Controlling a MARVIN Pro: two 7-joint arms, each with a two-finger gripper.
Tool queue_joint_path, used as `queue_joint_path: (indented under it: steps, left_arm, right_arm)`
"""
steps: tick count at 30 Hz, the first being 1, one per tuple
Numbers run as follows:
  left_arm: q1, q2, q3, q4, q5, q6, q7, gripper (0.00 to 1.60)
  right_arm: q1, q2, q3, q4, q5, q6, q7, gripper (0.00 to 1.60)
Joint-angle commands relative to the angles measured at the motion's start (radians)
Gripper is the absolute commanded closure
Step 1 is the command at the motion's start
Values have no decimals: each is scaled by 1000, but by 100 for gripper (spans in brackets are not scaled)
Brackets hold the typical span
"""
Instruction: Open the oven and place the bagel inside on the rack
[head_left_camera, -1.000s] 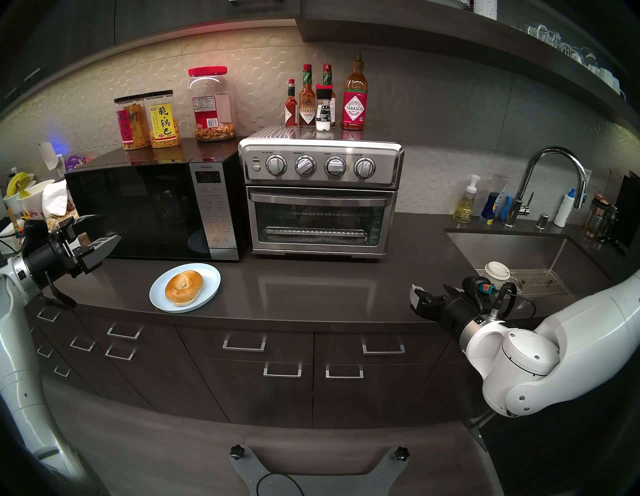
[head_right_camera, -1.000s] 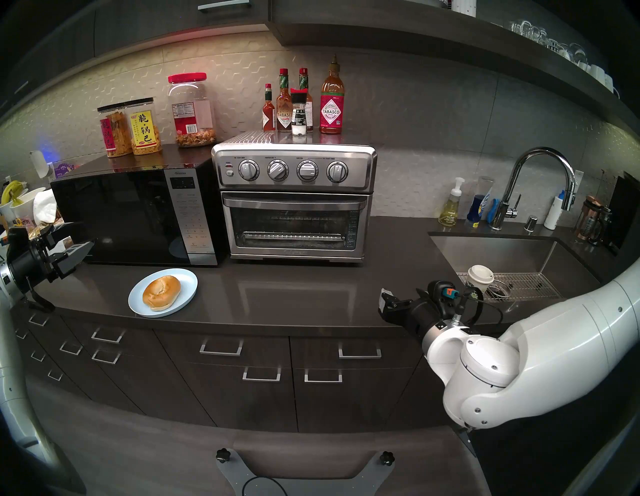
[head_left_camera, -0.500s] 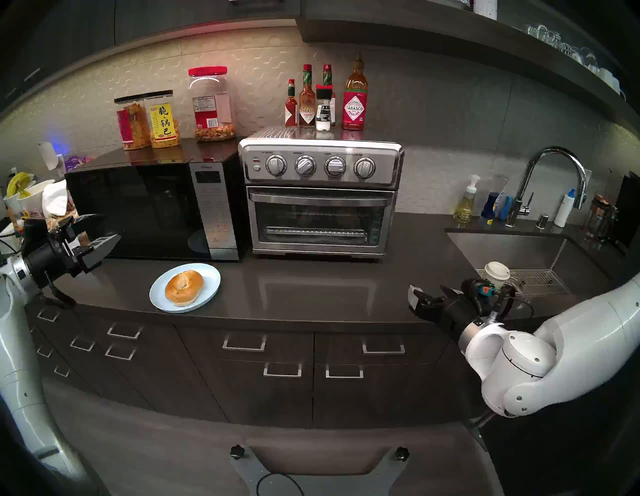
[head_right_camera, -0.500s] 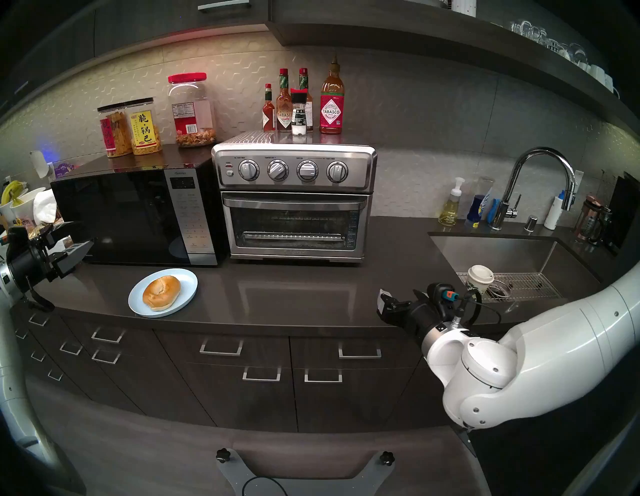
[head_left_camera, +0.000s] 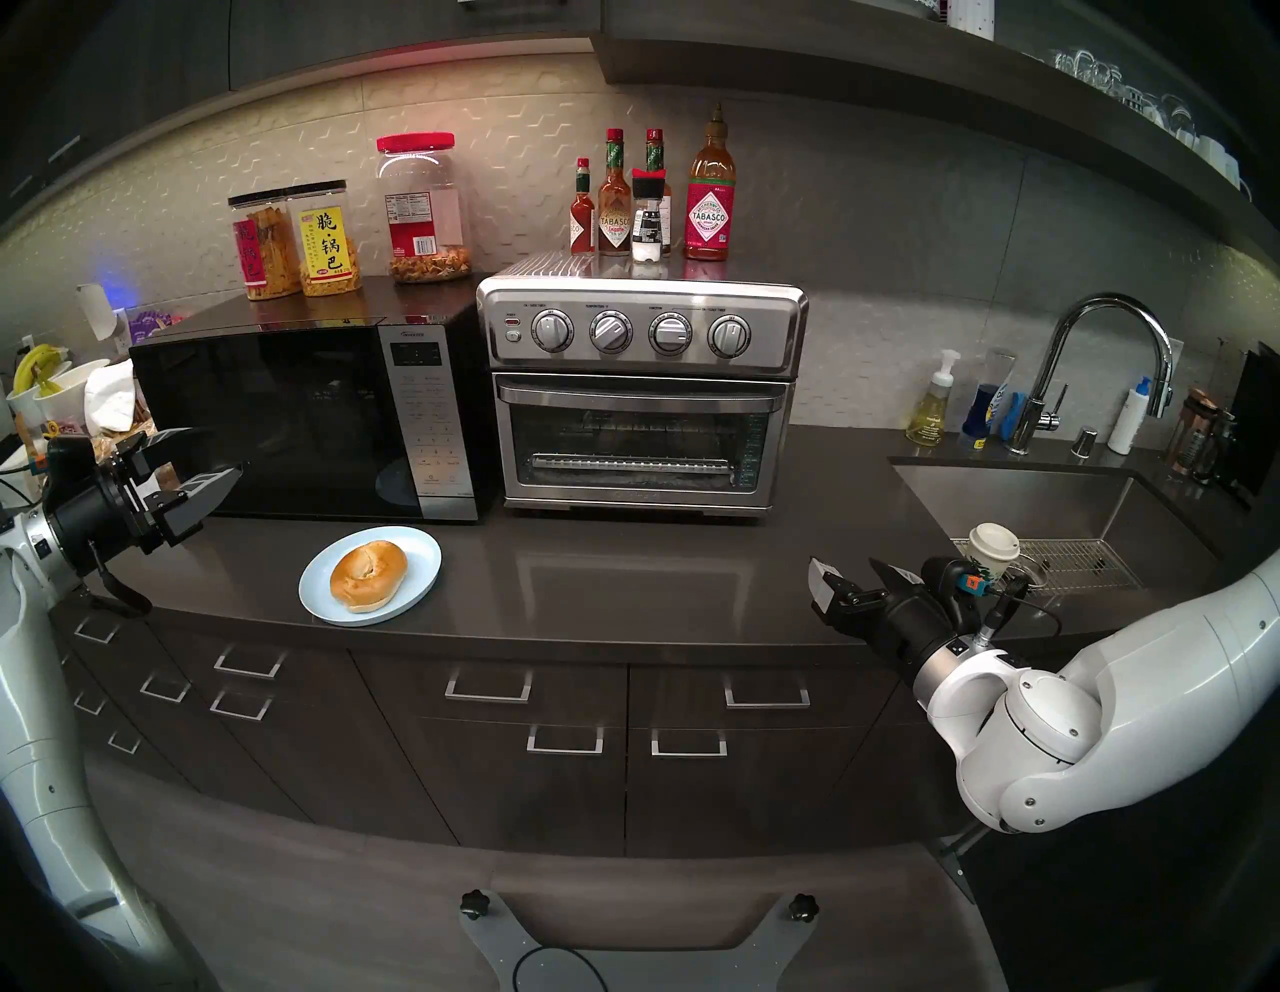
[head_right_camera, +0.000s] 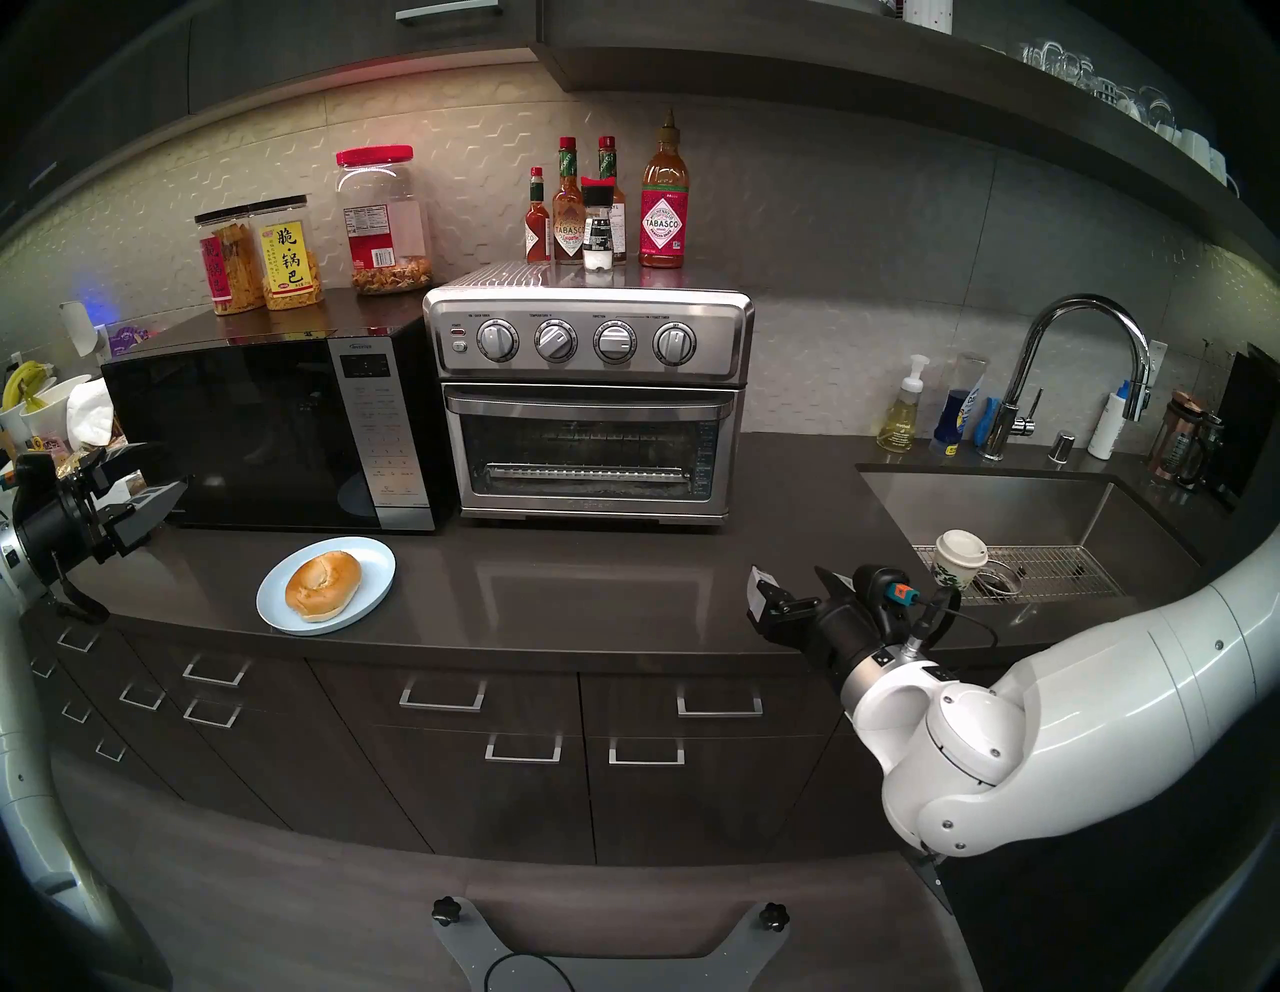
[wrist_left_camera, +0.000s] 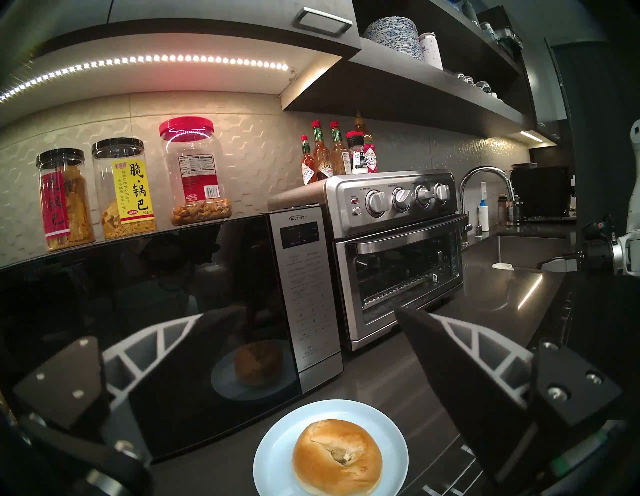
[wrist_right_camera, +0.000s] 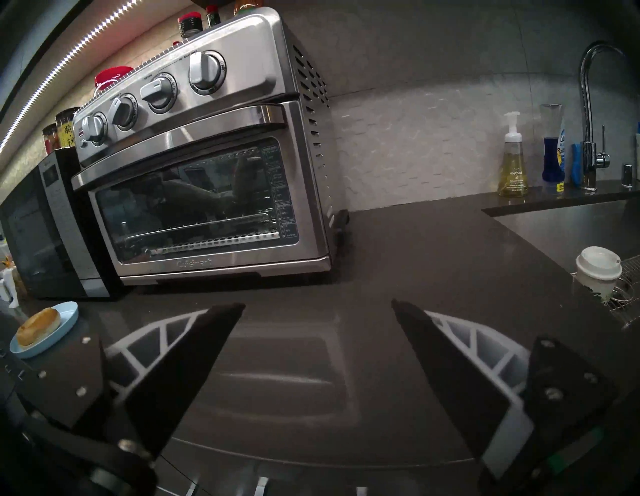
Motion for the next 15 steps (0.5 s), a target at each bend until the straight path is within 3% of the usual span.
queue_joint_path:
  steps: [1,6,15]
  left_arm:
    - [-6,6,-5,-14,-3,2,0,0]
    - [-6,5,-5,-14,-3,2,0,0]
    - [-7,5,-5,-14,-2,2,0,0]
  right_arm:
    - [-29,29,36,14,-137,-18,-43,0]
    - [-38,29,44,25,-233,-18,-93,0]
    - [-42,32,63,63,-362,-18,-79,0]
